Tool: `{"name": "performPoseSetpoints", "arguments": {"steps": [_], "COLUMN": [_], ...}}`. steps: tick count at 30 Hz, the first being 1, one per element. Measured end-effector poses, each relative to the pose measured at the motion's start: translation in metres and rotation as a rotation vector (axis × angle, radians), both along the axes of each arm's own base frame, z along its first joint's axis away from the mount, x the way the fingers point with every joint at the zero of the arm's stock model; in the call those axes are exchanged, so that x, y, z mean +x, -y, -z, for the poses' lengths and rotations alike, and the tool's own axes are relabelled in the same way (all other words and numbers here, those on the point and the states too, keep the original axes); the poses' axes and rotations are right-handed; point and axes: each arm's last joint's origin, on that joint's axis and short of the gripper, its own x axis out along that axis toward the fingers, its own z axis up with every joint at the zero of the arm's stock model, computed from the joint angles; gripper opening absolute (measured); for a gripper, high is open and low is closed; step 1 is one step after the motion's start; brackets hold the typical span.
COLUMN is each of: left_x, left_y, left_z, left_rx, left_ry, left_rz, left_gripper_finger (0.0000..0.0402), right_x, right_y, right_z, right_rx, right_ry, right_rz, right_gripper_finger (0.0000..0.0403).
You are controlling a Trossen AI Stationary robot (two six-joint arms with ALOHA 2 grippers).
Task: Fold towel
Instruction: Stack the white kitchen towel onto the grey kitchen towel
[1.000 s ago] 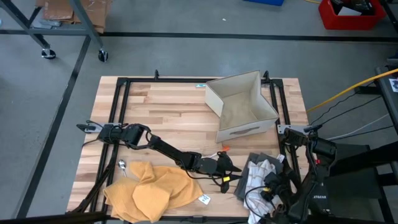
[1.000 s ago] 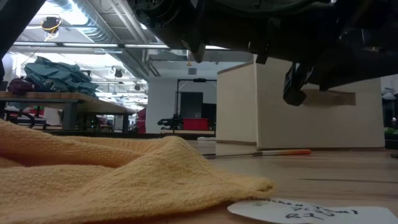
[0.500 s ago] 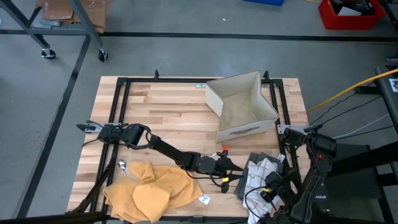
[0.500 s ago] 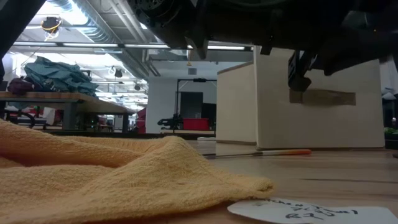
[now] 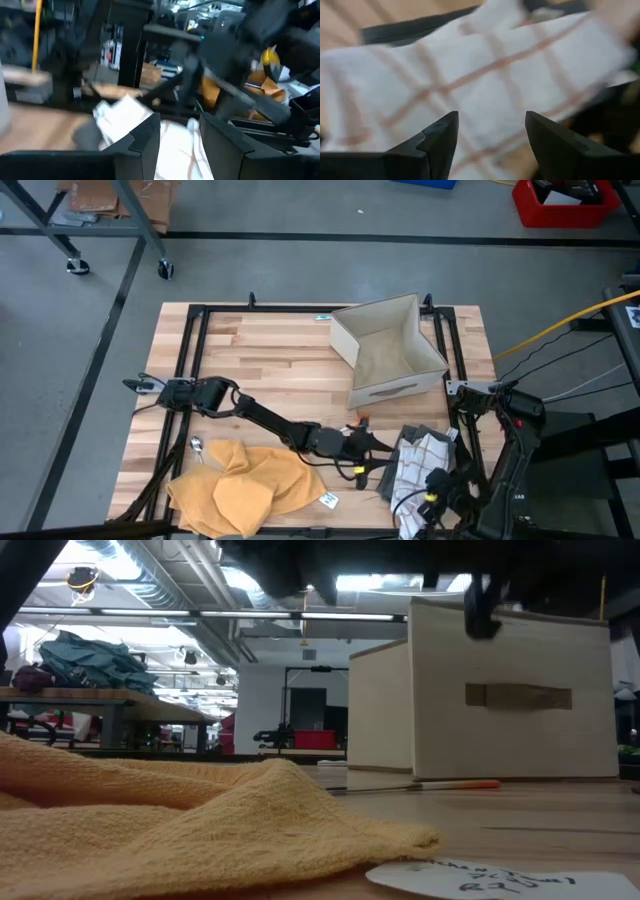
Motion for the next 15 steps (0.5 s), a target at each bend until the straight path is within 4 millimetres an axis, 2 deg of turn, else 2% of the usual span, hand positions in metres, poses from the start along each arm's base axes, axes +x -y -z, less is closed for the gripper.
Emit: {"name": "performPoseSetpoints", "arguments": {"steps": [6, 15], "left_x": [-0.004, -0.019], "left_y": [-0.003, -0.005], "left_z": [-0.025, -0.075], "left_rx": [0.162, 0.314], "left_ry": [0.06, 0.137], "left_rz": [-0.032, -0.071], "left_gripper_finger": [0.0131, 0.0131], "right_x": [0.006, 0.006], "right_y": [-0.01, 0.007], "right_z": [0.02, 0.06], "right_rx": [0.1, 0.076], "right_ry": [0.126, 0.143], "right_rz": [-0.022, -0.01], "right_gripper_finger": [0.0234, 0.0234]}}
